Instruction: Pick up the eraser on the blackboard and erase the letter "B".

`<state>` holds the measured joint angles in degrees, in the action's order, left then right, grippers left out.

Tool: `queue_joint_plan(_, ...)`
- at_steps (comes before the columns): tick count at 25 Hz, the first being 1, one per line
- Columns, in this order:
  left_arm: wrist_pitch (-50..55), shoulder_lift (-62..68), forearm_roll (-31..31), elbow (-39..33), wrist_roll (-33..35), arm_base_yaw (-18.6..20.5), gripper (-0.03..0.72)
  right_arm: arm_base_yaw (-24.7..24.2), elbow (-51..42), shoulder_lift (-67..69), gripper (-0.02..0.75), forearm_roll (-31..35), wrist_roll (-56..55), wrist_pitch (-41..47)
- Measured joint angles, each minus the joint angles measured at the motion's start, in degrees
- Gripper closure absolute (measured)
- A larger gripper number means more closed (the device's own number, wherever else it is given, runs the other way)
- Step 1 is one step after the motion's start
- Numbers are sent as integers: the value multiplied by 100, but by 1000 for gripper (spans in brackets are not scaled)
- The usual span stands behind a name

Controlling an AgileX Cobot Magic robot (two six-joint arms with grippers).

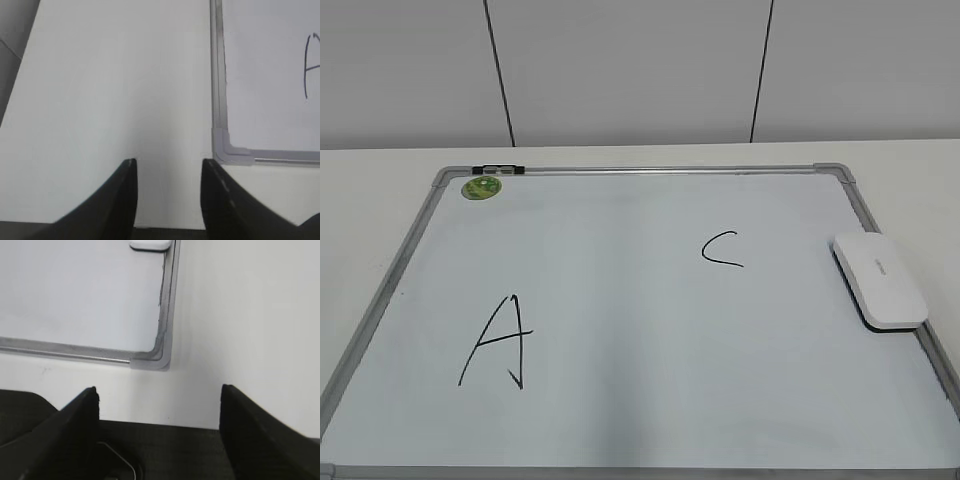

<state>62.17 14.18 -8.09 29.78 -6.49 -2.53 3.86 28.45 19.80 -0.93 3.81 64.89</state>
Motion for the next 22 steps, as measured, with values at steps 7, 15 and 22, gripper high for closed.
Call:
queue_joint_plan(7,11,-983,0,0,0,0,378,-212,0,-998,183,0,10,35)
queue_joint_plan(15,75,-1327,0,-13,0,0,386,-244,0,-1750,183,4,10,63)
queue_joint_plan(22,77,-1327,2,-13,0,0,395,-290,0,-2076,183,4,10,66)
